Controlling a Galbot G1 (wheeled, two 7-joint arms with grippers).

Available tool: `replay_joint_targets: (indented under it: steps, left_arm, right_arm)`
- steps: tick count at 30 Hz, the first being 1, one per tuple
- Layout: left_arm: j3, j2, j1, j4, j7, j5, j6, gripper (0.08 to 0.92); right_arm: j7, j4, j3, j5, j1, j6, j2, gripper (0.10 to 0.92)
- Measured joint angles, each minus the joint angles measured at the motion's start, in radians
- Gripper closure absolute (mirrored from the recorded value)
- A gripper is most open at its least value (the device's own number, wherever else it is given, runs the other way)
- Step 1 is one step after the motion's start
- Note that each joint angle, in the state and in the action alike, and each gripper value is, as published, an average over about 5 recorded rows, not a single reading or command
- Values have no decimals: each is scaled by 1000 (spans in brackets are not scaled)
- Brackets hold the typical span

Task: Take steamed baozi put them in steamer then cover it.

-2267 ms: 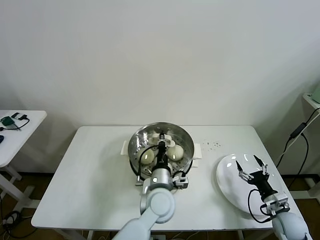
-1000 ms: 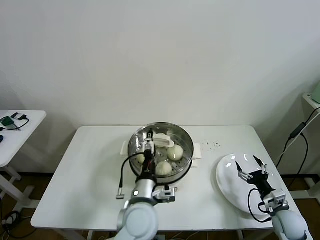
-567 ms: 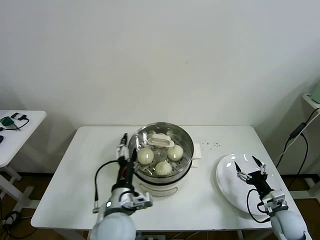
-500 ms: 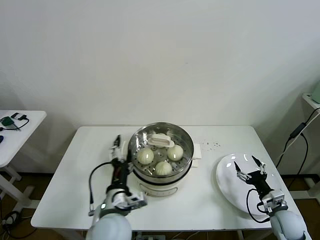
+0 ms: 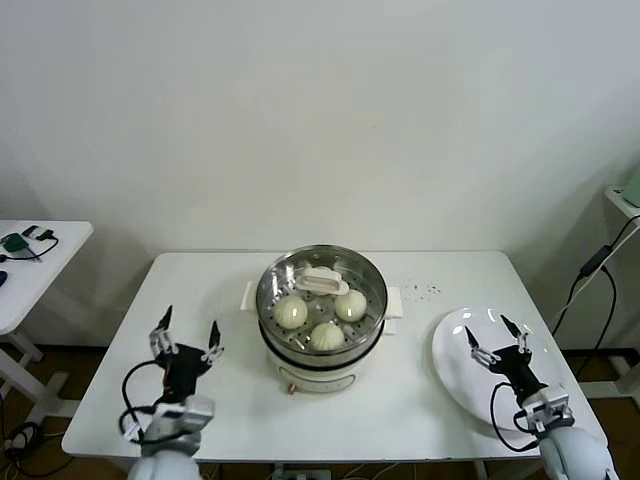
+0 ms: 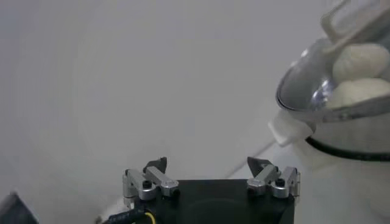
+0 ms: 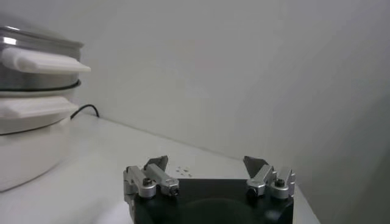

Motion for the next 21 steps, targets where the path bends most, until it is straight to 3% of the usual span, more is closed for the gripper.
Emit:
replay_joint_targets:
  steps: [10, 21]
  left_arm:
    - [-133, -58, 84, 83, 21, -275, -274, 177]
    - [-189, -92, 106, 123, 50, -386, -385, 177]
  right_arm:
    - [-7, 15, 1, 30, -26, 17, 1, 203]
    - [-15, 12, 8, 59, -41, 23, 1, 203]
